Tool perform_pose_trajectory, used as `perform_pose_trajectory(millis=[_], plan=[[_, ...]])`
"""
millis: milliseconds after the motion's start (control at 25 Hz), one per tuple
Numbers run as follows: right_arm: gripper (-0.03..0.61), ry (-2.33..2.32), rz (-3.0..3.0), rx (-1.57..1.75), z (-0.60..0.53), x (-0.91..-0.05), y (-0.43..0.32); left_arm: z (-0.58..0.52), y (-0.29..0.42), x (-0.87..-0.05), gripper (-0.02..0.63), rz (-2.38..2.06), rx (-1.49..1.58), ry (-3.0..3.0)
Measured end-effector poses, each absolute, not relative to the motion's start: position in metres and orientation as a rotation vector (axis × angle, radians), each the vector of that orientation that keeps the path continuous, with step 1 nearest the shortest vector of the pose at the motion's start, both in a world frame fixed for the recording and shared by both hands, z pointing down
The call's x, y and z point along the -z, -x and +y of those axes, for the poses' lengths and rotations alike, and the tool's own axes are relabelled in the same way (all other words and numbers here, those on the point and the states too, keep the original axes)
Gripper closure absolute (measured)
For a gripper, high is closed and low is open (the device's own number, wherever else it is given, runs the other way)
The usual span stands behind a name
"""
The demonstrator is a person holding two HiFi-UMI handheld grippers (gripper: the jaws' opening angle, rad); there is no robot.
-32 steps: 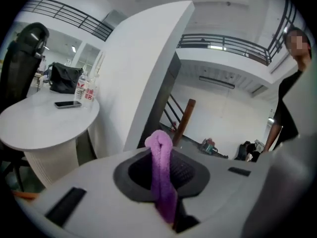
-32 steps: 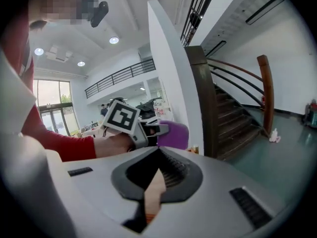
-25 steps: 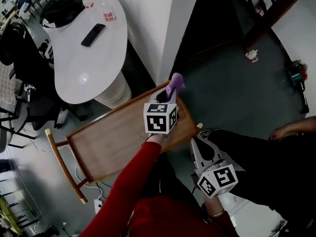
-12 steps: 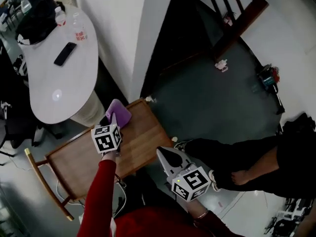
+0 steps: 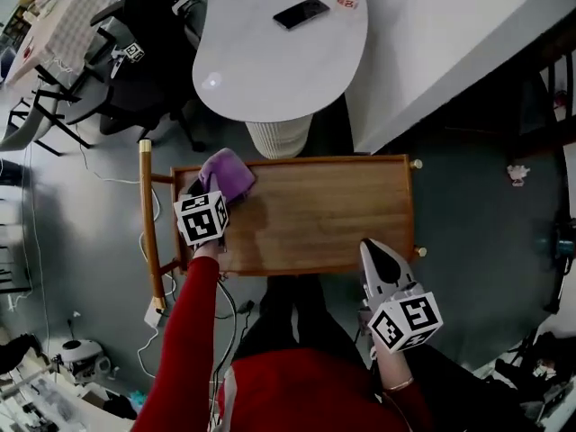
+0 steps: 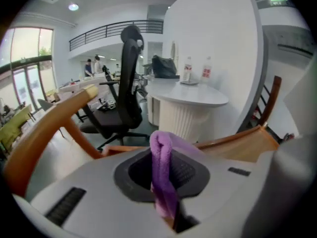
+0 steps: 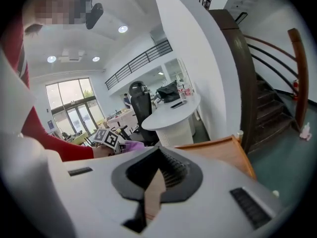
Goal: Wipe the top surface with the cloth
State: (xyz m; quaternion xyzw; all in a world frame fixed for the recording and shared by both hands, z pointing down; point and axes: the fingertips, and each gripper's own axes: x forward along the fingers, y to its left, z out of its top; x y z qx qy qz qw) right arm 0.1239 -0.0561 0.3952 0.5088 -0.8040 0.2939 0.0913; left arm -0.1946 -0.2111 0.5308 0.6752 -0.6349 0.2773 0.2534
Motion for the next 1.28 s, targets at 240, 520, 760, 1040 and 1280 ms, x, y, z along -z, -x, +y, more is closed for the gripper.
perform_pose_trajectory(millis=[240,520,760,1040,1280], plan=[[0.574,-1.451,-2.393,-0.889,-0.051,-0.402,-0.101,-0.183,0.267,-0.523,0.564,-1.895,-0.863,-1.703],[0.574,-1.592,-2.356,-0.87,-0.034,-0.397,-0.118,-0.169,0.178,-0.472,0.564,-1.735,-0.635,-1.967],[0.574,-1.809,-2.23,-0.893,-0.001,-0.398,-0.164,-0.145,-0.059,-0.444,0.564,-1.102,-0.34,-2.284],[0.574,-2.026,-2.051,-0.95,0.04,-0.394,-0.203,-0.108,-0.225,-0.472,0.564,-0.718,-0.454,-2.315],[0.574,-1.984,-2.088,-0.948,0.047,-0.389,-0.209,-0.105,-0.187,-0.53,0.564,-0.87,-0.661,-2.234]])
